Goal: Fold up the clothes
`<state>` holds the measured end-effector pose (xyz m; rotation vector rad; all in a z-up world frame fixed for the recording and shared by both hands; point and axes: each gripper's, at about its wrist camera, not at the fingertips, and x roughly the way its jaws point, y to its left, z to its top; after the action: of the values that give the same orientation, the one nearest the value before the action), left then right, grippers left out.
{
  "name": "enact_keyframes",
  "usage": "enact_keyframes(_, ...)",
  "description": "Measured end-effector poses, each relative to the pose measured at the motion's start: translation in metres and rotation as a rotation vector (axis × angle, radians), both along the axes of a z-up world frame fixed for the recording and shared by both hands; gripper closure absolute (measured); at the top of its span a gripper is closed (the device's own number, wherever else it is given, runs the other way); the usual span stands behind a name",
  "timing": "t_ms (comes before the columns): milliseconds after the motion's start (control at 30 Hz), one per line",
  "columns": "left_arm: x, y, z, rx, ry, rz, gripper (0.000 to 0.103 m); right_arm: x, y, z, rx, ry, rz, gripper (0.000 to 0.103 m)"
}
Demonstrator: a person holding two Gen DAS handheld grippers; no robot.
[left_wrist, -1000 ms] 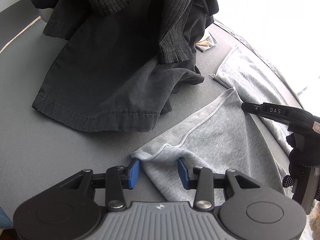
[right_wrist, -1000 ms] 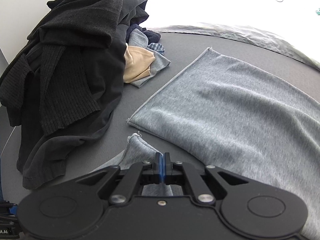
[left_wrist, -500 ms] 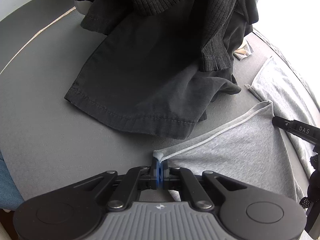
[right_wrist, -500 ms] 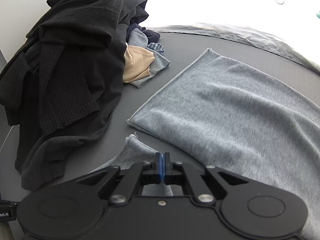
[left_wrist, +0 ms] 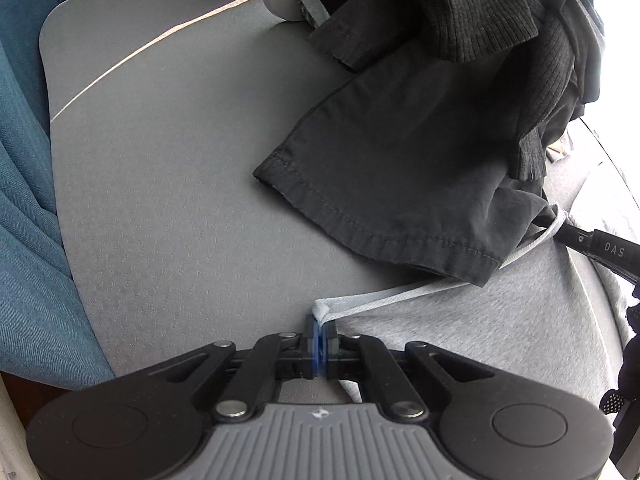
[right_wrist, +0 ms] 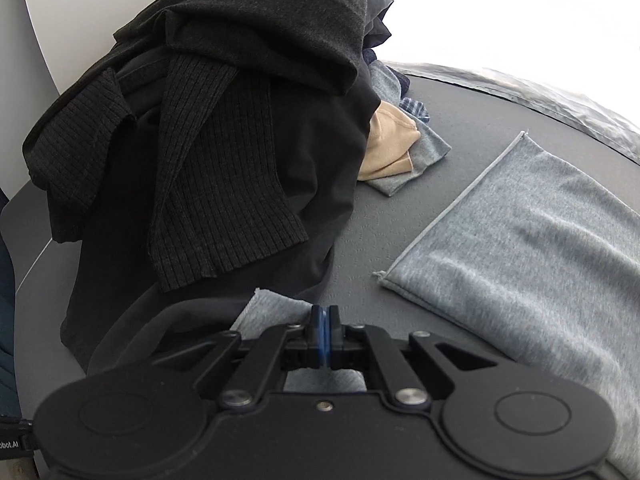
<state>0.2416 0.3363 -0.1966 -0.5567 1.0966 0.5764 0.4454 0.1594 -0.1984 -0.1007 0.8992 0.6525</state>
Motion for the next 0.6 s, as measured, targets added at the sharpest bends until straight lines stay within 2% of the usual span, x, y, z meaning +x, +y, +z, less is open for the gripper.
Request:
enact_keyframes(200,0.006,-0.005,-0.001,0.031,0.026,-0.021,0.097,0.007,0.004,-0.005,-0.040,0.056,-0.004,0.101)
enact_keyframes(233,0.007,-0.004,-0.001,0.029,0.031,-0.021,0.097,0.010,0.006,-0.003,-0.061,0.066,0.002,0.098)
enact_keyframes(333,0.009,0.000,0.000,0.002,0.031,-0.011,0.090,0.011,-0.001,0.007,-0.074,0.058,-0.019,0.075)
enact_keyframes(433,0.011,-0.002,0.004,0.006,0.043,-0.015,0.084,0.003,-0.029,0.021,-0.011,0.051,-0.068,0.065)
enact_keyframes(500,0.011,-0.005,0.008,0.018,0.051,-0.017,0.074,-0.008,-0.058,0.029,0.024,0.042,-0.113,0.062)
enact_keyframes(600,0.008,-0.014,0.015,0.043,0.050,-0.031,0.070,-0.028,-0.110,0.032,0.042,0.038,-0.216,0.059)
